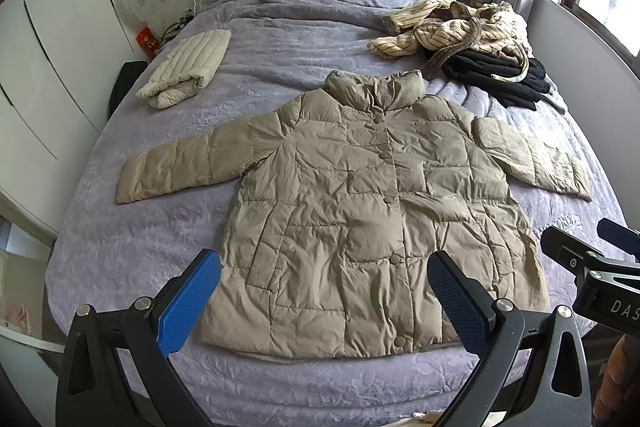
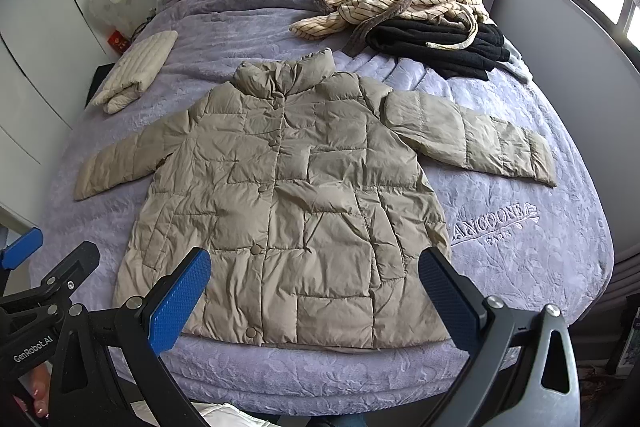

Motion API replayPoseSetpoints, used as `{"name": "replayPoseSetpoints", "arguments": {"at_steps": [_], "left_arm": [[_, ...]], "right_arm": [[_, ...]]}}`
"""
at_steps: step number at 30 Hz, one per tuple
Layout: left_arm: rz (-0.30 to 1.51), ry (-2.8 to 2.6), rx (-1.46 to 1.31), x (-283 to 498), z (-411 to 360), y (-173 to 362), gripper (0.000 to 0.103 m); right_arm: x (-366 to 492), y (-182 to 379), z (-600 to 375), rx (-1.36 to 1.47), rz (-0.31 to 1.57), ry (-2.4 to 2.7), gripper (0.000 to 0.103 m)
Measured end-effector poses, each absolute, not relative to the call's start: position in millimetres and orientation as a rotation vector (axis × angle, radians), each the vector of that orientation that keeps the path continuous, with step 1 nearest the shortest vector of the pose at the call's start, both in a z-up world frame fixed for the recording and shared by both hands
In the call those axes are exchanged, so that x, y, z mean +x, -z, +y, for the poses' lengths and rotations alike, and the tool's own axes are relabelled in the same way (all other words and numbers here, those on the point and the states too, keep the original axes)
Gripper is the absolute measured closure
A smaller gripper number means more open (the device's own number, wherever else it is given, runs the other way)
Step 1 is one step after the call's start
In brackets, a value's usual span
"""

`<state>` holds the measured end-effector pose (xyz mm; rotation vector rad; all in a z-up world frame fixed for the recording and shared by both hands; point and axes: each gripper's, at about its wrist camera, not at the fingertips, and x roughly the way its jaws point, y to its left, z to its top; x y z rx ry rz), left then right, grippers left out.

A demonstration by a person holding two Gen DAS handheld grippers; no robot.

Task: Fold large clothes

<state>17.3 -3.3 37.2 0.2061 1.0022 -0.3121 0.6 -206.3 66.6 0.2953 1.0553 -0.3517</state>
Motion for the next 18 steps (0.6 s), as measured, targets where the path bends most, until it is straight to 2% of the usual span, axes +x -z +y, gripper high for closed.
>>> {"name": "replayPoseSetpoints", "arguments": {"at_steps": [11,18], "left_arm": [[1.037,0.319,0.174,5.4,-25.9,-45.6,0.000],[1.126,0.282,0.105,-5.1,-29.5,-27.9,0.000]], "right_arm": [[3.8,-60.0,-208.8,0.302,1.068,0.298,0.000],[5.4,-48.5,-227.5,0.324,1.096,0.202,0.000]]}}
